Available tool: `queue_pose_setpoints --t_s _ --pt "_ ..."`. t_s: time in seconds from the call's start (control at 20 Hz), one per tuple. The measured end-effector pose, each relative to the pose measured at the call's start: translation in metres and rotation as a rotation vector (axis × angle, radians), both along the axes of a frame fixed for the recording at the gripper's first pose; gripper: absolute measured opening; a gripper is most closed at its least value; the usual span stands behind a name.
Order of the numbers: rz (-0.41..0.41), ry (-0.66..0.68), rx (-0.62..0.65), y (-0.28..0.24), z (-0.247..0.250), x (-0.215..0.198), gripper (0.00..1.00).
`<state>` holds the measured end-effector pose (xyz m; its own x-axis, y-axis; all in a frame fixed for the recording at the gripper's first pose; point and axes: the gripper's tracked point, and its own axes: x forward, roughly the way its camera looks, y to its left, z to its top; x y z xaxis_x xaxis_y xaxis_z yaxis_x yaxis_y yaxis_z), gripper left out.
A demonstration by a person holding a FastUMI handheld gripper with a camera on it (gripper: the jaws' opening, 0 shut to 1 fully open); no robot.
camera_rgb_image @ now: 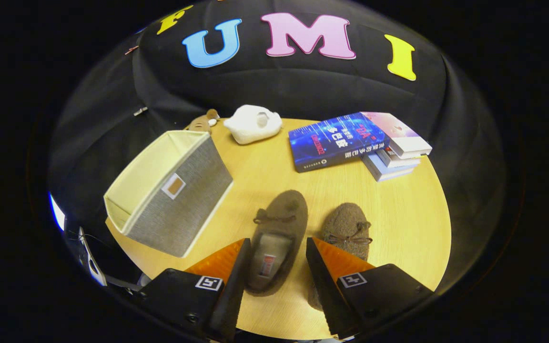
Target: Open the storage box then place both shoes into the box .Put the left shoe in first, then the right shoe, with the right side of both shoes facing outward in a uniform manner.
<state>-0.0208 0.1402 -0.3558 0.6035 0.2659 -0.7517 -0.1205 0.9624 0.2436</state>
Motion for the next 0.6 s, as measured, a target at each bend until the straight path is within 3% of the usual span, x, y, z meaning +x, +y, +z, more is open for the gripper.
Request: queue_pose_setpoints --t_s 0.4,0.6 --pt "-0.011 0.06 -0.067 0.003 -0.065 0.029 0.72" --pt "-0.003 0.061 -0.127 0.003 -0.096 0.047 0.64"
